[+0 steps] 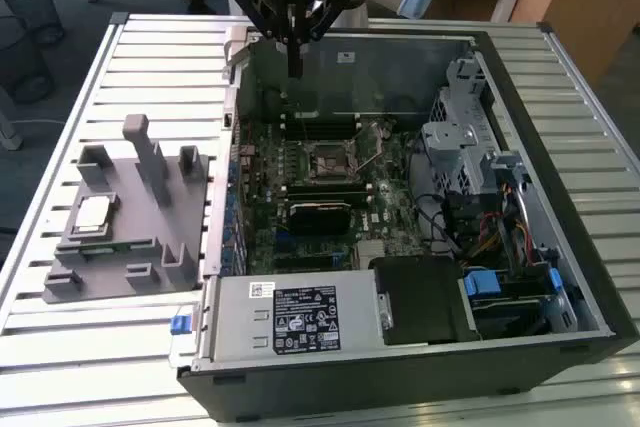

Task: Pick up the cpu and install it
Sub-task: 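Reach for the cpu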

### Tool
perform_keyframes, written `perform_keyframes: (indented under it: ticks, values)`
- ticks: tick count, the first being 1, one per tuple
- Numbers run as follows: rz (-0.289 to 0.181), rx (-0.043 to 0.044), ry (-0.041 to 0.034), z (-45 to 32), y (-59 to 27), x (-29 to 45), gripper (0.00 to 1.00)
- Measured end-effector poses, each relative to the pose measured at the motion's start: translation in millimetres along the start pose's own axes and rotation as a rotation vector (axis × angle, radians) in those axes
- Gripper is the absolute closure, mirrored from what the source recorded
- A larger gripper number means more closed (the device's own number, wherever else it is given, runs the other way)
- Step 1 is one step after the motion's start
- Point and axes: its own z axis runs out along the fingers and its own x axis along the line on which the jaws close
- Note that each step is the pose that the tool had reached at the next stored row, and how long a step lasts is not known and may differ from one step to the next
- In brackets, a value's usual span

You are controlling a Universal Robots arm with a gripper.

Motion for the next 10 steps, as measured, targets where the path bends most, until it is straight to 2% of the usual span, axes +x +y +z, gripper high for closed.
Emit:
perform_keyframes:
  ticks: [6, 10]
  values:
    - [0.0, 0.0, 0.0, 0.0, -0.1, 1.5, 0.89]
    - [0.0, 0.0, 0.0, -0.2, -0.4, 5.6, 0.89]
